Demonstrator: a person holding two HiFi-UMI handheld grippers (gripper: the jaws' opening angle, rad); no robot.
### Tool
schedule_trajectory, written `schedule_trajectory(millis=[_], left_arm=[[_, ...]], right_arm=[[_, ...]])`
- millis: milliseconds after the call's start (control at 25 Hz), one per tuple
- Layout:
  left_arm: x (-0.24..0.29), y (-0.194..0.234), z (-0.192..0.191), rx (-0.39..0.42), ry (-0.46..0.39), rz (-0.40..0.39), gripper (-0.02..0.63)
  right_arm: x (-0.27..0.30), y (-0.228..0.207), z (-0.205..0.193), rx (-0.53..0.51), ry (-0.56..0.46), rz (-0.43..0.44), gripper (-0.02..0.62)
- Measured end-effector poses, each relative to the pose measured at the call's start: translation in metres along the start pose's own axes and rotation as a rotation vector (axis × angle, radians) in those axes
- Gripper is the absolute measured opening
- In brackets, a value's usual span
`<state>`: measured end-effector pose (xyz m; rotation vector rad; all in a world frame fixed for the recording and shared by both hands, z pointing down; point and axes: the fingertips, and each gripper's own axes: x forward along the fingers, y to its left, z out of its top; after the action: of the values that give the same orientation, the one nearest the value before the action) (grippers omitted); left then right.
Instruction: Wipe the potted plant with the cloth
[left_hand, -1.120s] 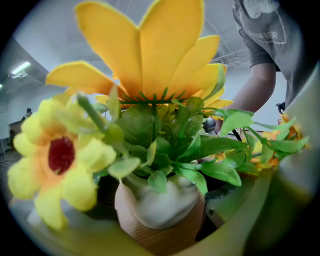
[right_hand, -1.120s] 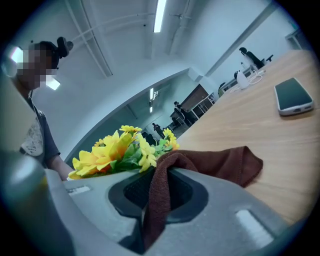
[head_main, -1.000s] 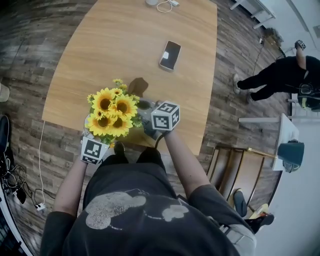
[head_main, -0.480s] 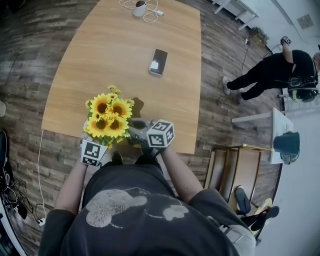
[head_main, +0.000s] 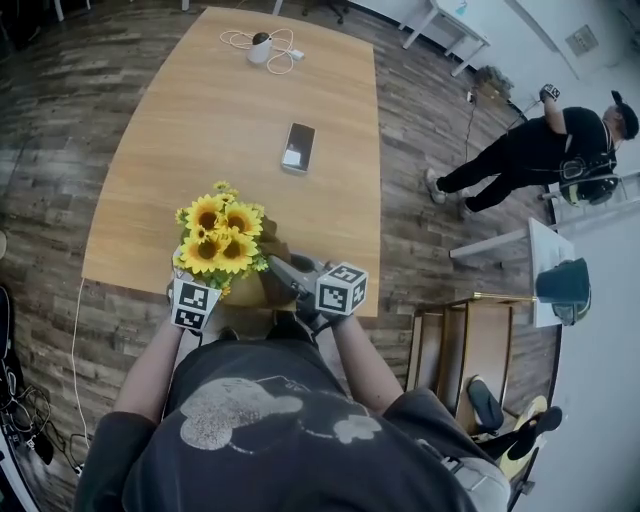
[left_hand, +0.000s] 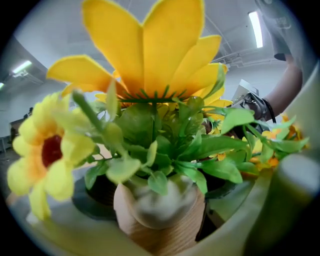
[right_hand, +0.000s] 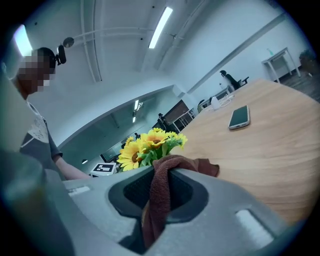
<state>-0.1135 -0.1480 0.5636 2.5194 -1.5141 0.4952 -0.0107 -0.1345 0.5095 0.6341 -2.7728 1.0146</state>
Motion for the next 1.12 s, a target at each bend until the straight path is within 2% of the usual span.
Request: schedule_trajectory(millis=[160,280,480,680,840,1040,1080,1120], left_arm=[[0.020,0.000,0.004,-0.004,0.029,-0.013,0.543],[0.029,-0.003,0.002,-0.027,0.054,-0.022,0.630],[0.016,-0.002,0.004,-0.045,0.034,0.023,0.630],[-0.018,-0.004,-0.010,-0.113,0.016,0.028,0.630],[-0.032,-0.017,-0.017,-0.059,-0.002,-0.014,0.629],[-0.055,-0.019,-0.008,-0.146,-0.014,0.038,0.621],[-0.062,-0.021,-0.005,-0.155,-0.019,0.045,0.612],[-0.069,-0.024,-0.004,-0.161,-0.023,0.052,0.568]], right_arm=[[-0.014,-0.007,0.010,0.003,-0.050,-0.050,0.046],[-0.018,-0.002,0.008,0.010,-0.068,-0.062,0.046],[-0.031,0.006,0.001,0.020,-0.084,-0.088,0.046],[-0.049,0.010,-0.006,0.046,-0.124,-0.154,0.046],[-0.062,0.016,-0.008,0.073,-0.158,-0.184,0.046],[-0.074,0.030,-0.005,0.080,-0.219,-0.157,0.046],[-0.076,0.032,-0.005,0.078,-0.230,-0.153,0.046],[-0.078,0.034,-0.005,0.067,-0.239,-0.156,0.046]])
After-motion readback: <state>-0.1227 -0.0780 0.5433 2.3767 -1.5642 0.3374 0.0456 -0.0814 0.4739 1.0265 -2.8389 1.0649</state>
